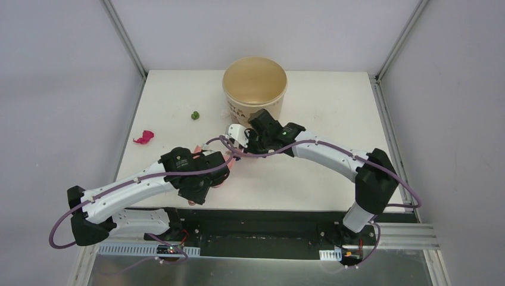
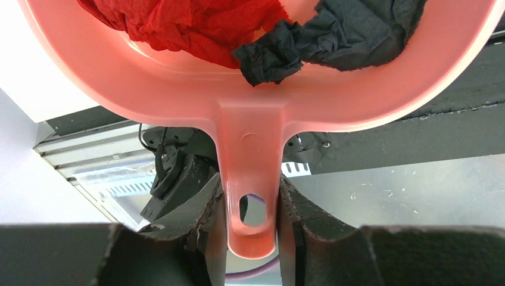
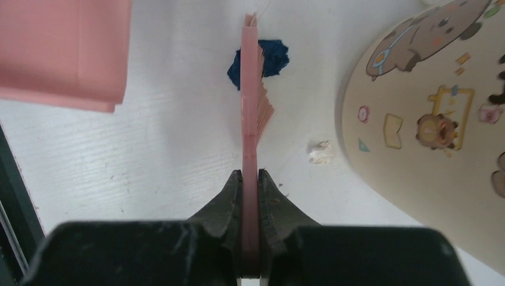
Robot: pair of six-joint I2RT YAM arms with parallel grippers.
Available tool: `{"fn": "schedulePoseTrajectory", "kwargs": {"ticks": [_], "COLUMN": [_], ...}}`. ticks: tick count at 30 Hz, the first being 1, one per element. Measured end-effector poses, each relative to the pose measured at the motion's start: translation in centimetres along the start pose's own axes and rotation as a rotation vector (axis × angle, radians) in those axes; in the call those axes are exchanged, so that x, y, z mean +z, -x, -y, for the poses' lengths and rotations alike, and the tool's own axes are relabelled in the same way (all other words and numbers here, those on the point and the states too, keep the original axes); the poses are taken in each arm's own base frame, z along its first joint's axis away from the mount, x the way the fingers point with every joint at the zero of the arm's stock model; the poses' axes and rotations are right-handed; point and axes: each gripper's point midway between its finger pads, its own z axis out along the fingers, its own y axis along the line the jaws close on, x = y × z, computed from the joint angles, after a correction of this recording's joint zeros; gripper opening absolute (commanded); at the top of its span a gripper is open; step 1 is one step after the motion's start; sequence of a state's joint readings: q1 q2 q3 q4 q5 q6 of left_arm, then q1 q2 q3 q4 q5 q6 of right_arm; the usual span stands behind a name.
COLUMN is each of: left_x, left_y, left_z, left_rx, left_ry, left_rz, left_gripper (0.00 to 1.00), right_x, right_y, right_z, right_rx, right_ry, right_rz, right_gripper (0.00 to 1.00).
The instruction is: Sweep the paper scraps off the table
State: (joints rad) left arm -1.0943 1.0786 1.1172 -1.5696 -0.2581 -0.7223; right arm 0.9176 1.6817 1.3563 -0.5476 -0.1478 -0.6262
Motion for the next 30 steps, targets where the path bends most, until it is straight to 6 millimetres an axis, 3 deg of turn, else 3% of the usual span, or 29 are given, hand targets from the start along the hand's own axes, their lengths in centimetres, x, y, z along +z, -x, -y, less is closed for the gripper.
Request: {"fn": "schedulePoseTrajectory", "kwargs": {"ticks": [3,9,12,14,18,26,30], "left_x": [0.0,-0.2,-0.1,0.0,0.1,0.1,0.1], "left_y": [-0.2,-0.3,-0.4,-0.6,-0.6,-0.7,-0.7], "left_z": [0.1,0.4,0.4,0.3,0.4,0.8,0.8], "left_rx": [0.004,0.002,-0.003,-0.002,-0.003,-0.001,-0.001], "left_ry": [-0.007,-0.038,-0.051,-0.051,-0.054,-0.066,-0.068], "left_rz": [-0.010,0.002,0.014,0.009,0.007,-0.007,-0.006], "left_gripper": [0.00,0.00,0.00,0.00,0.00,0.00,0.00], "right_x": [-0.7,-7.1,-9.8,-10.6,-9.8,-4.3,-3.8], "right_y": [-1.6,-4.4,-4.4,-3.9,-3.2,-4.1,-3.9], "right_z": [-0.7,-2.4,-2.9,-2.6,-0.7,5.2,6.1], "right_rx": [-0.017,-0.038,-0.039,-0.046,-0.092,-0.218,-0.253], "right_ry": [0.003,-0.015,-0.021,-0.031,-0.090,-0.291,-0.330], "right_rz": [-0.038,-0.099,-0.091,-0.083,-0.090,-0.217,-0.217], "right_gripper": [0.00,0.00,0.00,0.00,0.00,0.00,0.00]}}
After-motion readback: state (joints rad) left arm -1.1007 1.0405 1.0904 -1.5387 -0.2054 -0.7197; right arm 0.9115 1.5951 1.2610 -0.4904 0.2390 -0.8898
